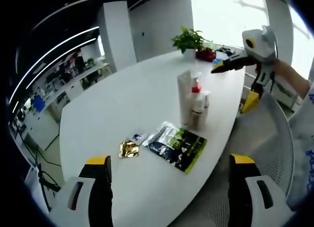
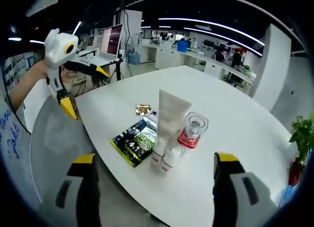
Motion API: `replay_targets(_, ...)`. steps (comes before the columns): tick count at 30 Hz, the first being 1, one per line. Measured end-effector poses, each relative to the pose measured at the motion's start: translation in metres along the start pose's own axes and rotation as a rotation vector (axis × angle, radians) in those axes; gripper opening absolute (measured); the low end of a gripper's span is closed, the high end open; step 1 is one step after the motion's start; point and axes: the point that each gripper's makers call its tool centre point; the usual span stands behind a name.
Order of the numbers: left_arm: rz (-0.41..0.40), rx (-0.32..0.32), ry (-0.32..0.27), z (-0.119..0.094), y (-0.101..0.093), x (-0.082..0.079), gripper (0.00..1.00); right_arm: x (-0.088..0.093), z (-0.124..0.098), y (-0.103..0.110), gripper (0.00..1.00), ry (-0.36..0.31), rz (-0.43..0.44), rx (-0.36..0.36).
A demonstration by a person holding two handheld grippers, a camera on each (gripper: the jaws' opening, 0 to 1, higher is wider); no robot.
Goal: Arrange the skincare products in the storage area until every visible bottle or jar stands upright without overlapping.
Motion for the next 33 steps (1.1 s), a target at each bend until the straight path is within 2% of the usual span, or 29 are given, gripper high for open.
replay_targets(7,-0.007,0.0,0.009,0.003,0.001,0.001,0.97,0.003,0.001,-0.002,0.99,0.02,-0.004,-0.006)
replay_targets(17,-0.015,0.009,0.03,0.01,0.007,0.005,0.97,0.003,0.002,-0.008,1.0,0.009,0.004,-0.009)
replay_targets(22,-0.004,0.025,0.075,0.019,0.012,0.013,0.97,0.004,0.003,-0.012,0.99,0.011,0.006,-0.006)
replay_targets(31,0.038,0.094,0.151,0.038,0.018,0.023,0.97,0.009,0.009,-0.02,0.99,0.032,0.008,-0.003)
replay_targets(33,0.033,0.099,0.141,0.044,0.023,0.02,0.97,0.009,0.01,-0.022,0.99,0.027,0.02,-0.003)
Point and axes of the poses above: the point that each gripper's makers call its tool centre point, and the gripper's own axes: z roughly forward along the fingers, y roughly to its left, x roughly out of its underside, and after that the axes turned 3 degrees about -x, right-handed
